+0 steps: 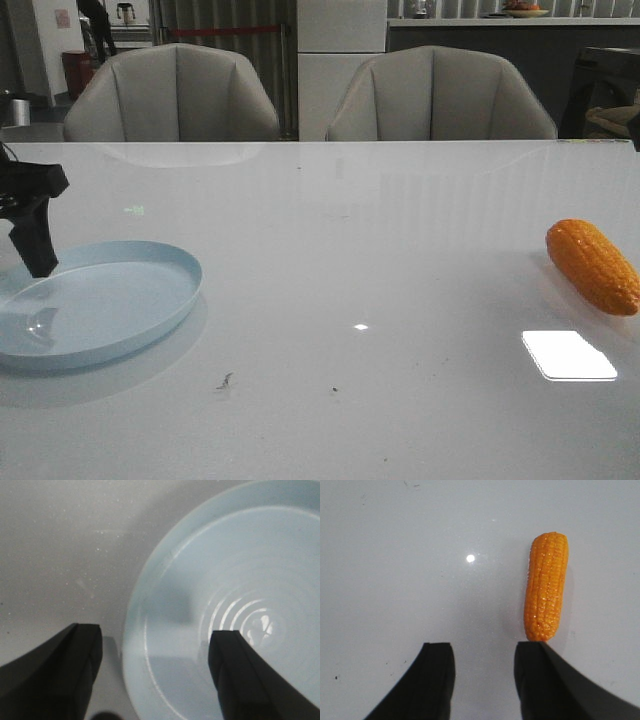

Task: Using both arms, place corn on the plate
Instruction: 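Lower the left gripper onto the light blue plate's rim and grasp it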

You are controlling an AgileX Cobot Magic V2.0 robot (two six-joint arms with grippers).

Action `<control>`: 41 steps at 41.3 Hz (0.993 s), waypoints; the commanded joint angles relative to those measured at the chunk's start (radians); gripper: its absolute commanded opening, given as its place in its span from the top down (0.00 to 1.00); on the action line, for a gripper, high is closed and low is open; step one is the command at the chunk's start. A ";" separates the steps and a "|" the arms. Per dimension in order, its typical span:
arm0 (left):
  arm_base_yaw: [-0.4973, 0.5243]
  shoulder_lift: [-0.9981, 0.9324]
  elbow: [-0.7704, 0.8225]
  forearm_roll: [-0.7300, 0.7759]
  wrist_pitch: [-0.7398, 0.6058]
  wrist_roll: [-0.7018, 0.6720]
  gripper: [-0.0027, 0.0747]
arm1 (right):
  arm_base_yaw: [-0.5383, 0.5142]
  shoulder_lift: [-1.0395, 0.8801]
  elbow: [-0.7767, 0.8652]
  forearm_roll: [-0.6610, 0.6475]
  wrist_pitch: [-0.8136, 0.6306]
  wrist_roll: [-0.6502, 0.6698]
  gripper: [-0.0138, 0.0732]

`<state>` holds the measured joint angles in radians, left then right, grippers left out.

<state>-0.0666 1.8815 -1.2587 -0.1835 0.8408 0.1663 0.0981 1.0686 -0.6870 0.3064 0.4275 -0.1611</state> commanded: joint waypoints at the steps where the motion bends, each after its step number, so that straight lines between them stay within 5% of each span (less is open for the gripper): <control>1: 0.001 -0.044 -0.033 -0.002 -0.002 -0.010 0.31 | -0.002 -0.014 -0.036 0.015 -0.061 0.002 0.37; 25: 0.001 -0.005 -0.033 0.020 0.004 -0.010 0.31 | -0.002 -0.014 -0.036 0.015 -0.060 0.002 0.37; 41: 0.001 -0.005 -0.033 0.020 0.004 -0.010 0.55 | -0.002 -0.014 -0.036 0.015 -0.060 0.002 0.37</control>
<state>-0.0666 1.9278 -1.2625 -0.1564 0.8508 0.1663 0.0981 1.0686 -0.6870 0.3064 0.4274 -0.1605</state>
